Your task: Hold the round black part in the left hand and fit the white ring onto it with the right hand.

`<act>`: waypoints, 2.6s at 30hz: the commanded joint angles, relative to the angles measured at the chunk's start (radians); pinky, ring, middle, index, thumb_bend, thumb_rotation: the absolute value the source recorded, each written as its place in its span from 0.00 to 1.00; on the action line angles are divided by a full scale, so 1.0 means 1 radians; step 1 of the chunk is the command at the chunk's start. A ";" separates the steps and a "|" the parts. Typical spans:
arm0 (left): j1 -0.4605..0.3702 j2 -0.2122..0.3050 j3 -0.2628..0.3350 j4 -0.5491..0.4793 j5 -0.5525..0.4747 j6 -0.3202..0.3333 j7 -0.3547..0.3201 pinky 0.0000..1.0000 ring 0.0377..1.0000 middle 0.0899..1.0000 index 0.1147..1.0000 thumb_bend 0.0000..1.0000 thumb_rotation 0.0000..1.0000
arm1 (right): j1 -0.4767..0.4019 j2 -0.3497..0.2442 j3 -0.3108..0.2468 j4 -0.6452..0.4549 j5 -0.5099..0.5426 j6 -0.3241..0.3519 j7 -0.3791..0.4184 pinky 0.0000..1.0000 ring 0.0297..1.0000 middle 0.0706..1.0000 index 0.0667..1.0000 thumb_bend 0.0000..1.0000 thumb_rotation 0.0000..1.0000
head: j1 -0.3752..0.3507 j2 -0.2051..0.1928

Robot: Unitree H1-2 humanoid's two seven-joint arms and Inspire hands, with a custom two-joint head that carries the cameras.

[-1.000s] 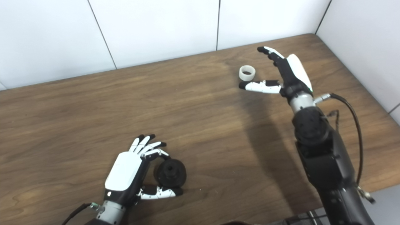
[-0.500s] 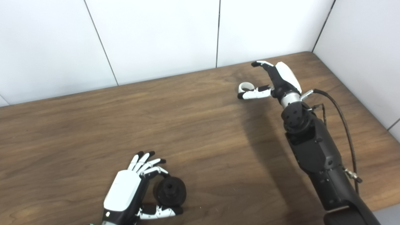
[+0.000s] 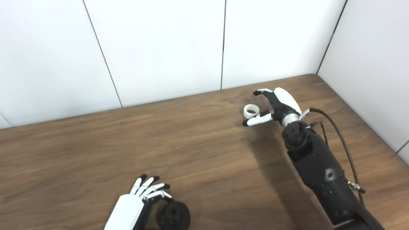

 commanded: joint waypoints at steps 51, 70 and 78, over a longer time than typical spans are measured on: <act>0.055 0.016 -0.009 0.034 0.054 0.043 -0.060 1.00 0.94 0.79 0.41 0.53 0.06 | -0.180 -0.054 0.094 0.156 -0.048 0.022 0.018 1.00 0.99 0.95 0.64 0.84 0.25 | 0.021 0.039; 0.058 0.017 -0.007 0.019 0.052 0.053 -0.077 1.00 0.94 0.80 0.41 0.53 0.06 | -0.182 -0.058 0.113 0.147 -0.049 0.033 0.041 1.00 1.00 0.94 0.60 0.82 0.23 | 0.025 0.050; 0.060 0.016 -0.007 0.015 0.053 0.053 -0.075 1.00 0.94 0.80 0.41 0.53 0.06 | -0.178 -0.067 0.114 0.140 -0.049 0.035 0.051 1.00 1.00 0.93 0.59 0.81 0.23 | 0.026 0.055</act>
